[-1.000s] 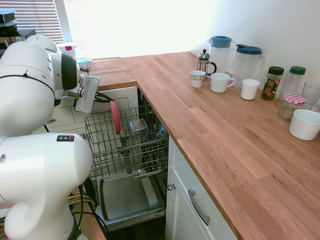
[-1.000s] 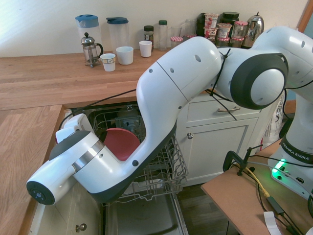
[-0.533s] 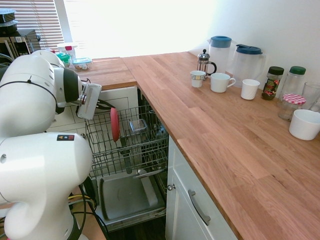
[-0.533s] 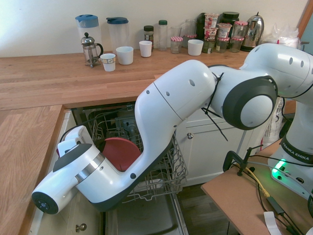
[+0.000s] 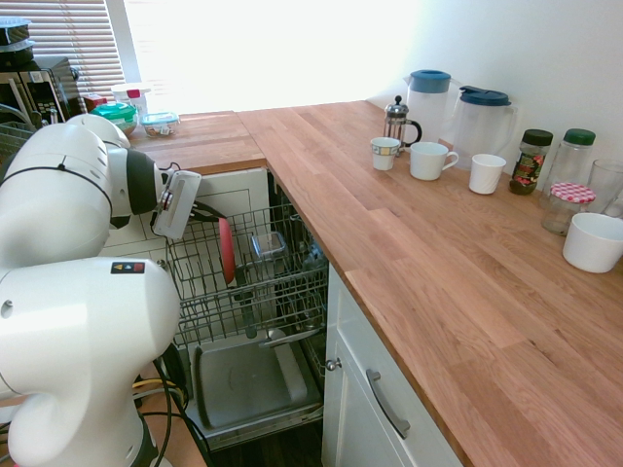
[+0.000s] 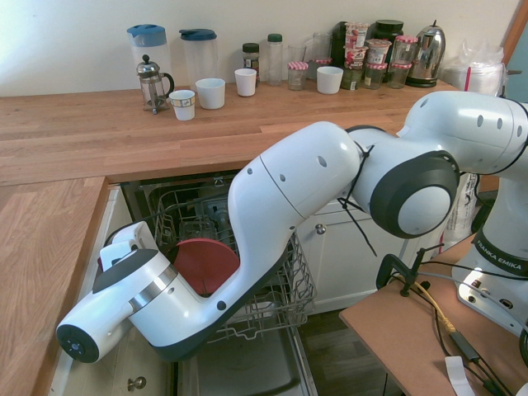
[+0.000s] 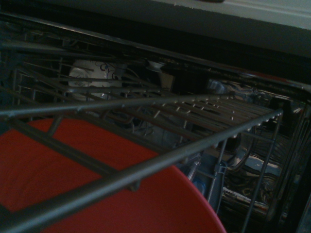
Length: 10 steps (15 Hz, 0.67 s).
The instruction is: Put the plate in the dishwasher
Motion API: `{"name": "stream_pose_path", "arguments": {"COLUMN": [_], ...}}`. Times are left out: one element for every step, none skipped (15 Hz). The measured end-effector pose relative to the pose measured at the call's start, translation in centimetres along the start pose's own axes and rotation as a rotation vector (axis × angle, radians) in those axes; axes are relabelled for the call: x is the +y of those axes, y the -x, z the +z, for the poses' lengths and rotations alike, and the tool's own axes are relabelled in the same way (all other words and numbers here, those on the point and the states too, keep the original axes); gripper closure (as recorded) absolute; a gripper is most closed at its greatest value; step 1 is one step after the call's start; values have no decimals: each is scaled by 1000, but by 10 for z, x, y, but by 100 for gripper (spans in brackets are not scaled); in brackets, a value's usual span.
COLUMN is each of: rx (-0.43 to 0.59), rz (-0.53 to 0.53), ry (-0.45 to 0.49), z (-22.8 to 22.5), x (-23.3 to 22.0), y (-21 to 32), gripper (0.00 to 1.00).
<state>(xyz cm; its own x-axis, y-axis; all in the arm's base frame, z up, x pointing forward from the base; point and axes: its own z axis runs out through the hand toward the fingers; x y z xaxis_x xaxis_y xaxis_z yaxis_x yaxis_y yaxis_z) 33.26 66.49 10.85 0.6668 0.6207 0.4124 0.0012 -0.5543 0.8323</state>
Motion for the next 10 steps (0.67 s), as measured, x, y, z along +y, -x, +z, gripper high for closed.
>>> {"name": "stream_pose_path", "arguments": {"rx": [-1,-1,1,6,9,10,11,12,12,13], "rz": [2,1,1,2,2,3,4,6,8,12], "ry": [-1,-1,-6,-17,-25,-28,-29,-30,-33,-35], "z": [0,0,0,-1,-1,-1,-1,-1,-2,-2], "x": [0,0,0,-1,-2,-2,-3,-3,-3,-3], "y": [-1,0,-1,-1,-2,-2,-2,-2,-2,-3], "gripper": [0,0,0,0,0,0,0,0,0,0]}}
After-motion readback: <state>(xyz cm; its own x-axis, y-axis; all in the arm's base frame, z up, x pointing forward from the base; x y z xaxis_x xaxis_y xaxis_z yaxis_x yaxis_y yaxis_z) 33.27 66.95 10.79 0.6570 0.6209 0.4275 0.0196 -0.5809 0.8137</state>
